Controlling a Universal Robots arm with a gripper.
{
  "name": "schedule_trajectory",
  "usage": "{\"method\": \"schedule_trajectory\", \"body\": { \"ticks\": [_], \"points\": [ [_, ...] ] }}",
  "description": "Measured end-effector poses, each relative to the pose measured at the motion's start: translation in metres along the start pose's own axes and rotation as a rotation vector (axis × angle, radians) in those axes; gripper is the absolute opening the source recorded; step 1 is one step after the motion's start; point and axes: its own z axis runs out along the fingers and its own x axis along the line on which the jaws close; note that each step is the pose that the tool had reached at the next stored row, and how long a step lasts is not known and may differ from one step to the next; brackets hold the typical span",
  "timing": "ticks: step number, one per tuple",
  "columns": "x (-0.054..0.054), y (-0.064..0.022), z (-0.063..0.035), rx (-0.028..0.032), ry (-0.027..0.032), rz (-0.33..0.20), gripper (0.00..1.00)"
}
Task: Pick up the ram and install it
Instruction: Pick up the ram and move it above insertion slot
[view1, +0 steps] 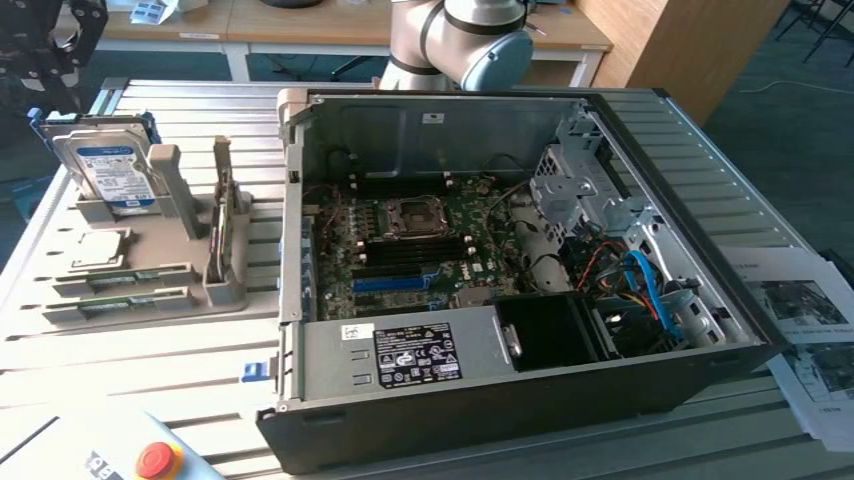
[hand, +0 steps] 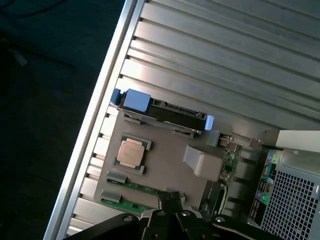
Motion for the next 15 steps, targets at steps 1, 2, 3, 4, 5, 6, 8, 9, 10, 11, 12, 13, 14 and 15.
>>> {"method": "schedule_trajectory", "body": {
  "ticks": [1, 2, 3, 4, 5, 6, 8, 9, 10, 11, 12, 13, 14, 15],
  "points": [
    [0.0000, 0.0000, 0.0000, -0.0003, 0.0006, -0.014, 0.10],
    [0.0000, 0.0000, 0.0000, -0.0006, 0.0012, -0.027, 0.10],
    [0.0000, 0.0000, 0.0000, -0.0009, 0.0018, -0.040, 0.10],
    [0.0000, 0.0000, 0.0000, -0.0012, 0.0024, -0.053, 0.10],
    [0.0000, 0.0000, 0.0000, -0.0015, 0.0030, -0.066, 0.10],
    [0.0000, 0.0000, 0.0000, -0.0018, 0.0036, -0.078, 0.10],
    [0.0000, 0.0000, 0.0000, -0.0024, 0.0047, -0.105, 0.10],
    [0.0000, 0.0000, 0.0000, -0.0028, 0.0053, -0.118, 0.10],
    [0.0000, 0.0000, 0.0000, -0.0030, 0.0058, -0.130, 0.10],
    [0.0000, 0.0000, 0.0000, -0.0033, 0.0065, -0.143, 0.10],
    [0.0000, 0.0000, 0.0000, -0.0036, 0.0070, -0.156, 0.10],
    [0.0000, 0.0000, 0.0000, -0.0039, 0.0076, -0.169, 0.10],
    [0.0000, 0.0000, 0.0000, -0.0042, 0.0082, -0.182, 0.10],
    [0.0000, 0.0000, 0.0000, -0.0045, 0.0088, -0.195, 0.10]
  ]
}}
